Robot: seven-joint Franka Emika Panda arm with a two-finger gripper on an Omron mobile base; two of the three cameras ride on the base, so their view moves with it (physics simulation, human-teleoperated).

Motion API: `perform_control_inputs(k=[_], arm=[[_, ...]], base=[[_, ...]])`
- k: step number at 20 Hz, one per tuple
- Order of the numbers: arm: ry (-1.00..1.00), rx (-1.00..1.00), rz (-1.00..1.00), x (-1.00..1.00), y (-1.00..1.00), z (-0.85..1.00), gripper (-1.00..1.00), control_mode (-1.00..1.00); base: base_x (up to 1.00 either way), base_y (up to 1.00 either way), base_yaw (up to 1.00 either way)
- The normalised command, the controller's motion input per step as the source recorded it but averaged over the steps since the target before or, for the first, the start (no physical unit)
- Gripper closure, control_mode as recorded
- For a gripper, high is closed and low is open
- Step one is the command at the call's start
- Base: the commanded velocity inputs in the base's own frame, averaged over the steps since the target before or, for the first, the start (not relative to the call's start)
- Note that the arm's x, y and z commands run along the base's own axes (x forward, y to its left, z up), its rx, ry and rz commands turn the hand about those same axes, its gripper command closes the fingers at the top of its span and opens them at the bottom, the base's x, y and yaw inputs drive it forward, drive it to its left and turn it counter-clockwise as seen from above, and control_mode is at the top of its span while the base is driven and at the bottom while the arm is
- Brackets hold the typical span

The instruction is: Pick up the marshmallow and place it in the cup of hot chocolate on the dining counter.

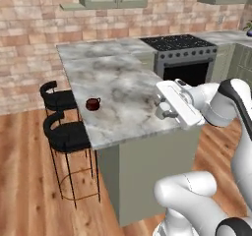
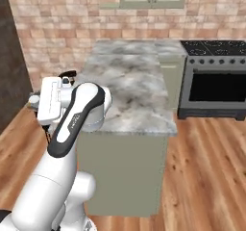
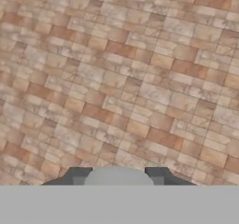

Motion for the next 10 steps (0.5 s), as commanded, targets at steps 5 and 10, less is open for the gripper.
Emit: perform_control_inputs(k=[5,10], arm=[[0.0,0.0,0.0,0.0,0.0,0.0,1.0,1.0],[0.0,0.0,0.0,0.0,0.0,0.0,1.0,1.0]], base=[[-0.12,1.0,-0.55],[-0.44,1.0,-0.5]])
